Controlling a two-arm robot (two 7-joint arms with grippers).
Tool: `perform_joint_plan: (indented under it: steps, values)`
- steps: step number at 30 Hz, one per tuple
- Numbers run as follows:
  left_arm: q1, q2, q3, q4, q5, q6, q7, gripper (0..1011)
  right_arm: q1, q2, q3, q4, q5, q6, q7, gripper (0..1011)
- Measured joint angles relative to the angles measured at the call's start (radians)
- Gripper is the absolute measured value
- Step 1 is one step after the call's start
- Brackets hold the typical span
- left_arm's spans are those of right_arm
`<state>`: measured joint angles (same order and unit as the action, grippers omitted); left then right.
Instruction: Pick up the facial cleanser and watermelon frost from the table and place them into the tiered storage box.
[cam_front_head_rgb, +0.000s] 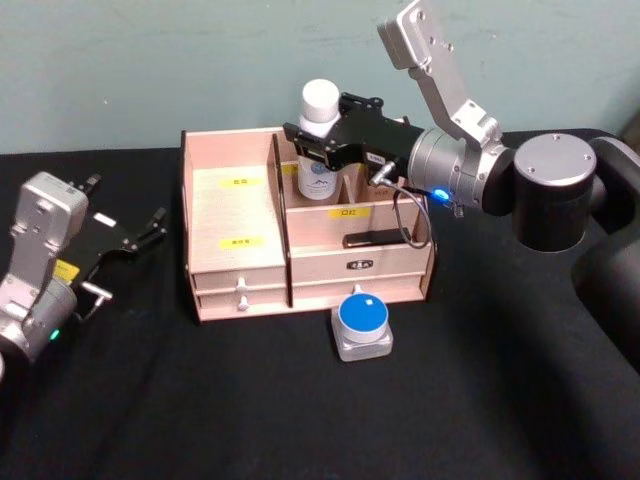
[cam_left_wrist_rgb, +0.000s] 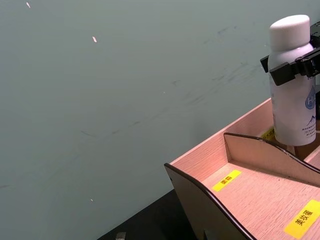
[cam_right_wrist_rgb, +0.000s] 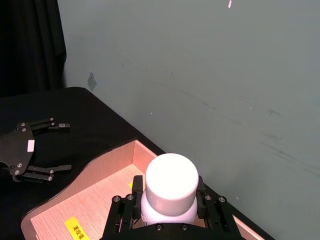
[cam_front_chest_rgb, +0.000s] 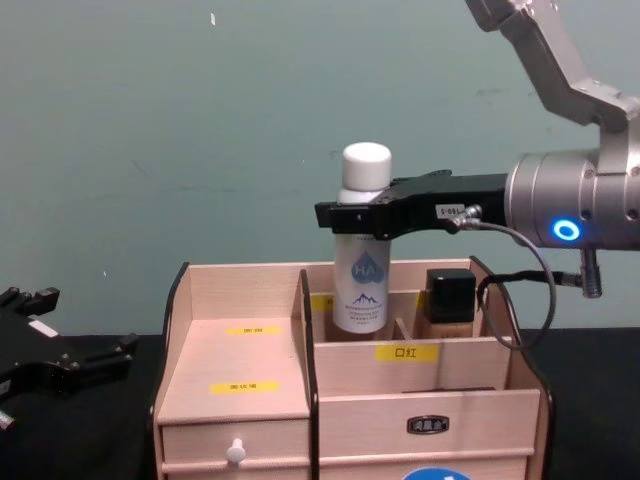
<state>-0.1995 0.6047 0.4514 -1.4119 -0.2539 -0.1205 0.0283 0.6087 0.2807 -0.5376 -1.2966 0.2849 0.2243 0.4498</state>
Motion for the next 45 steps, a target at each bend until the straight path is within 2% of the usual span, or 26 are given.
perform_joint_plan:
  steps: [45]
  values:
    - [0.000, 0.000, 0.000, 0.000, 0.000, 0.000, 0.000, 1010, -0.024, -0.023, 0.000, 0.093, -0.017, -0.021, 0.029, 601]
